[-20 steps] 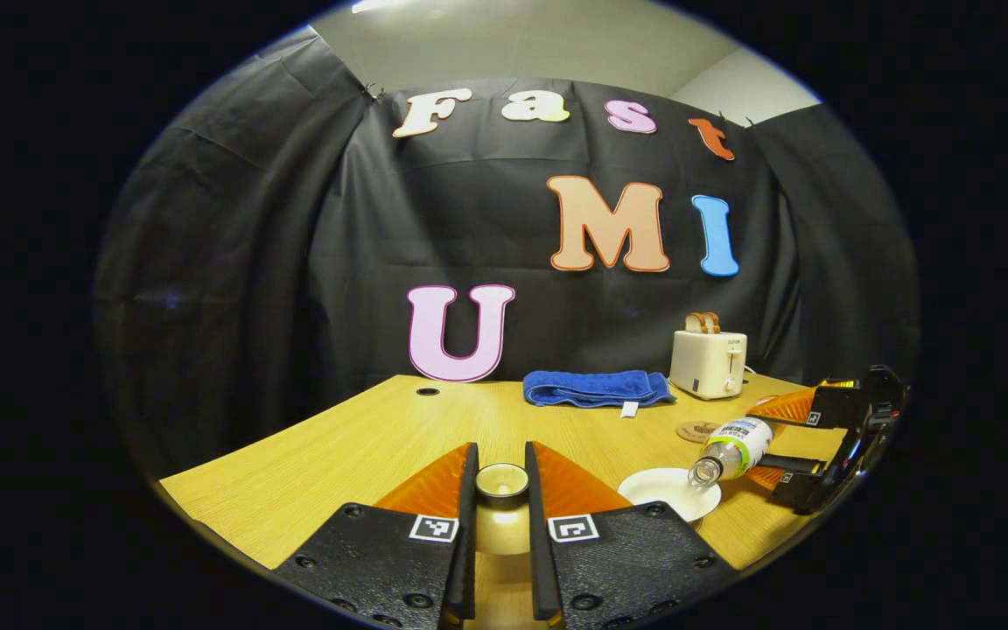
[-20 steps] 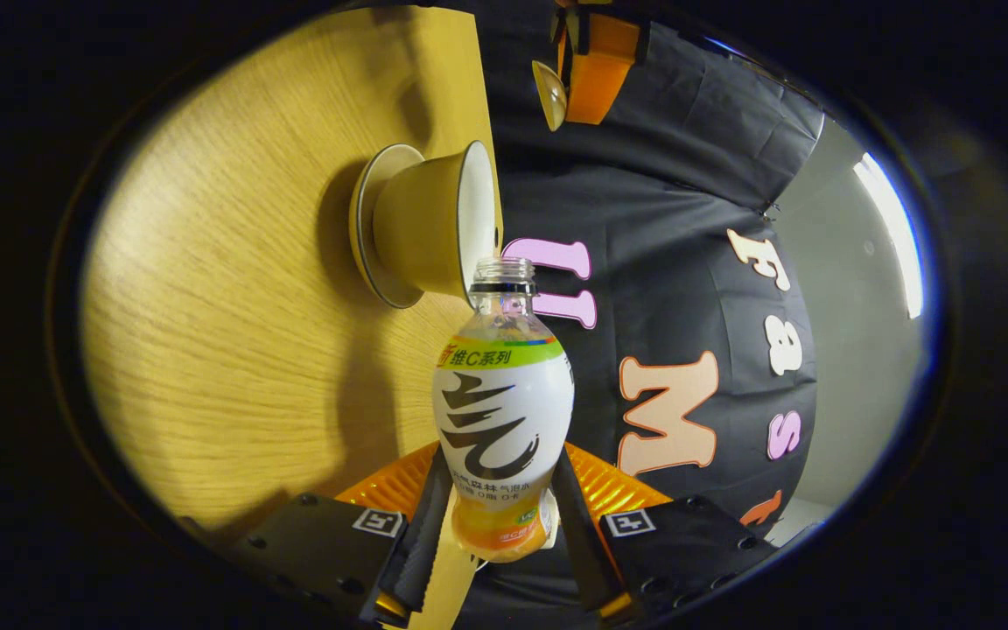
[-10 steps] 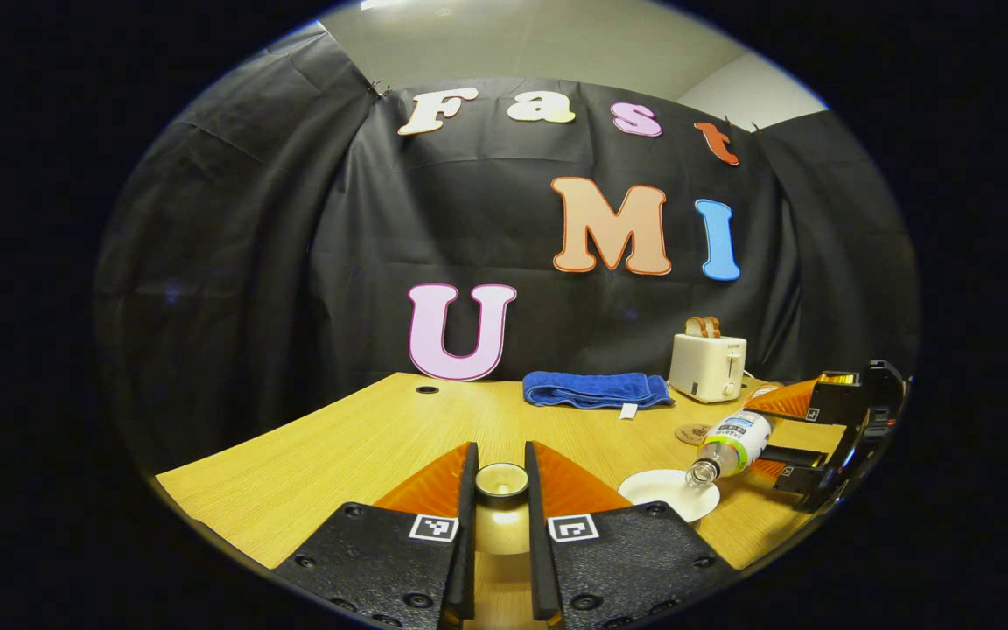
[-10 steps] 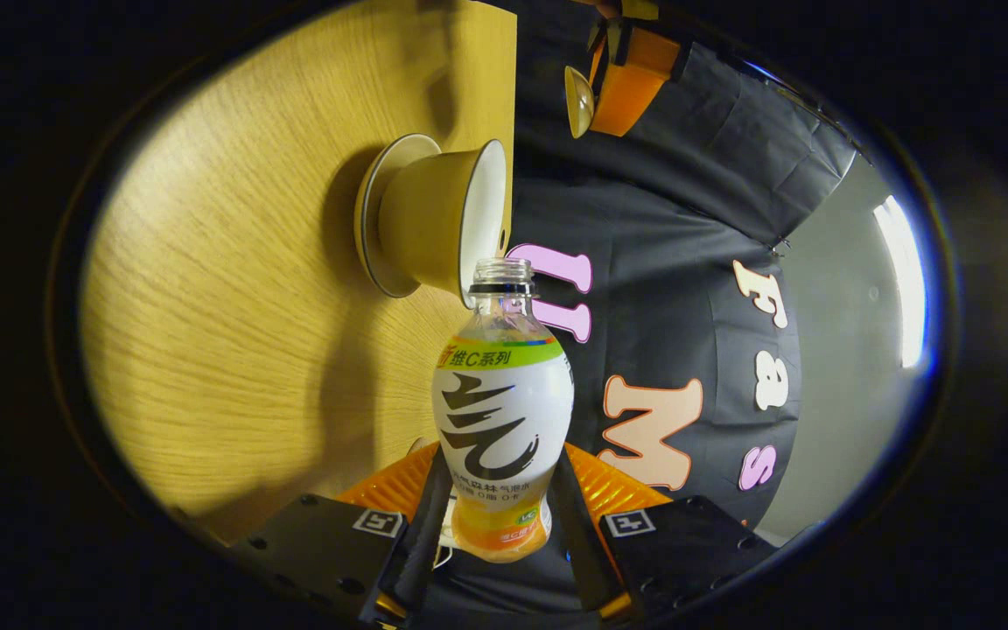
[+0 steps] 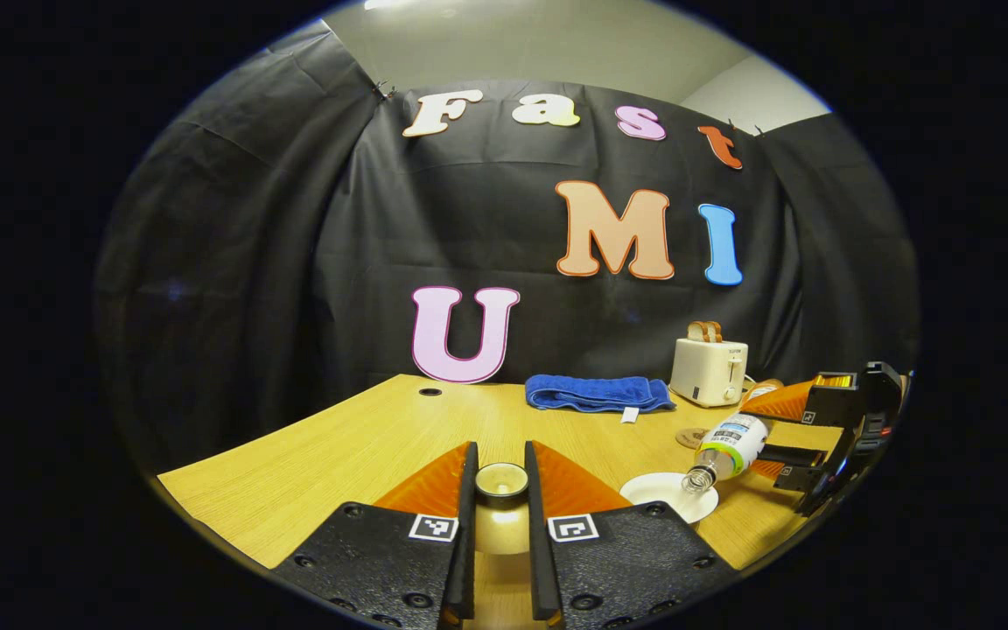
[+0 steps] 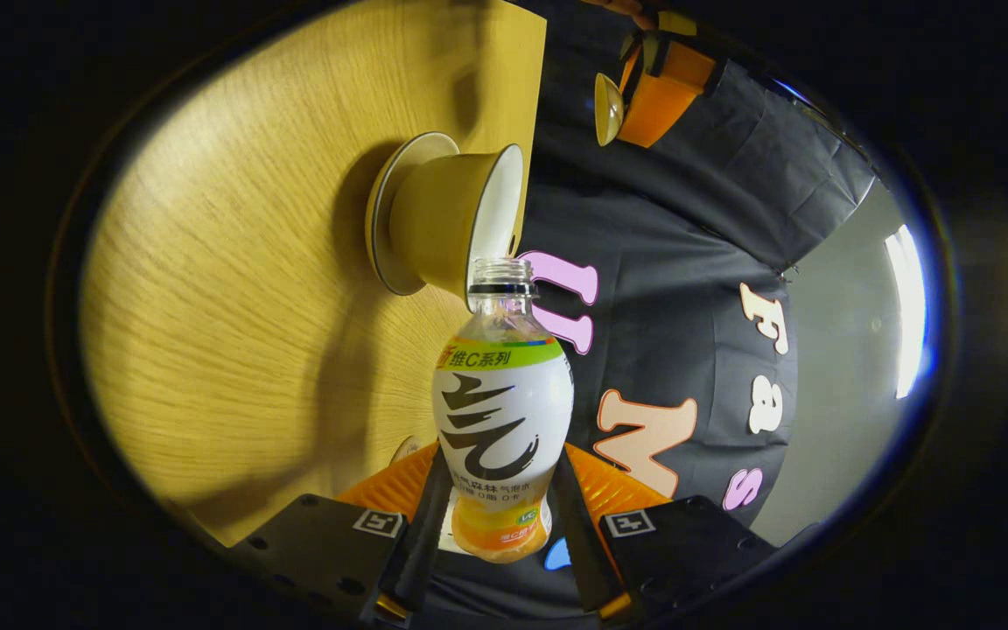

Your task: Open the teacup lid with one hand, grasp the water bottle and pour water into the teacup with the other hand; after pouring, place the water bottle on the coaster and then close the teacup lid.

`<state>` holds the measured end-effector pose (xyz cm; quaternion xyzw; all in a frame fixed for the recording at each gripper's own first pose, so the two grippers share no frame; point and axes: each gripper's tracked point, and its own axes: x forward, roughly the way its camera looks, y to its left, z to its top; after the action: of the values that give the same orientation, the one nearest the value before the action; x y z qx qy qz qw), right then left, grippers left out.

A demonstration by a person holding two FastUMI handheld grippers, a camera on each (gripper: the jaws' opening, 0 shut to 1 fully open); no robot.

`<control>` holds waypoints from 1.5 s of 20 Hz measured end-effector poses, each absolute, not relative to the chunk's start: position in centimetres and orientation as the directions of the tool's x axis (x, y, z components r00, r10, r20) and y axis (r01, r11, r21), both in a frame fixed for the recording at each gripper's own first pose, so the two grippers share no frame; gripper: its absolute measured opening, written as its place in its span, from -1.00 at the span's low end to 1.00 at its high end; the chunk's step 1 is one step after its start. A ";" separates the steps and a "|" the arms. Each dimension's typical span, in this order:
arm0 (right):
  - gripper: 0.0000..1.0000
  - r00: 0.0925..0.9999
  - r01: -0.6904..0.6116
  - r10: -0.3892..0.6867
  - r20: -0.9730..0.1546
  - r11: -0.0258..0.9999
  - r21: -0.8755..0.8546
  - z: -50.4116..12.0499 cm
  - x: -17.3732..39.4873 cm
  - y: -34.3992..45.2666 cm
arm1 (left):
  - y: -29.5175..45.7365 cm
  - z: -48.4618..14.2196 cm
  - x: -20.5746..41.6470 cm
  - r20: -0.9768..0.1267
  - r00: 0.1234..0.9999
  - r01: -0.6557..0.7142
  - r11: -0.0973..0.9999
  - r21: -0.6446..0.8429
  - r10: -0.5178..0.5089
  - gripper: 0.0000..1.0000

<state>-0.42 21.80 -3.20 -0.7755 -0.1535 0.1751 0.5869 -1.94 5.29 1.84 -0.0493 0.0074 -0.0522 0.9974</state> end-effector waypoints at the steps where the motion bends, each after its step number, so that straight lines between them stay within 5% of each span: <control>1: 0.35 0.891 0.037 0.445 -0.093 -0.275 -0.961 -3.2 -0.3 21.7 | 5.2 1.9 -1.9 -0.009 0.994 0.106 0.989 -0.102 -0.108 -0.55; 30: 0.35 0.855 0.156 0.501 -0.133 -0.494 -0.855 -2.0 -1.9 23.1 | 4.5 2.4 -2.3 -0.001 0.990 0.140 0.981 -0.132 -0.141 -0.55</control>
<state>-1.86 23.08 -2.03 -0.8441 -0.1947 0.1856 0.4639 -2.30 4.55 2.38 -0.0659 0.0051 -0.0706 0.9953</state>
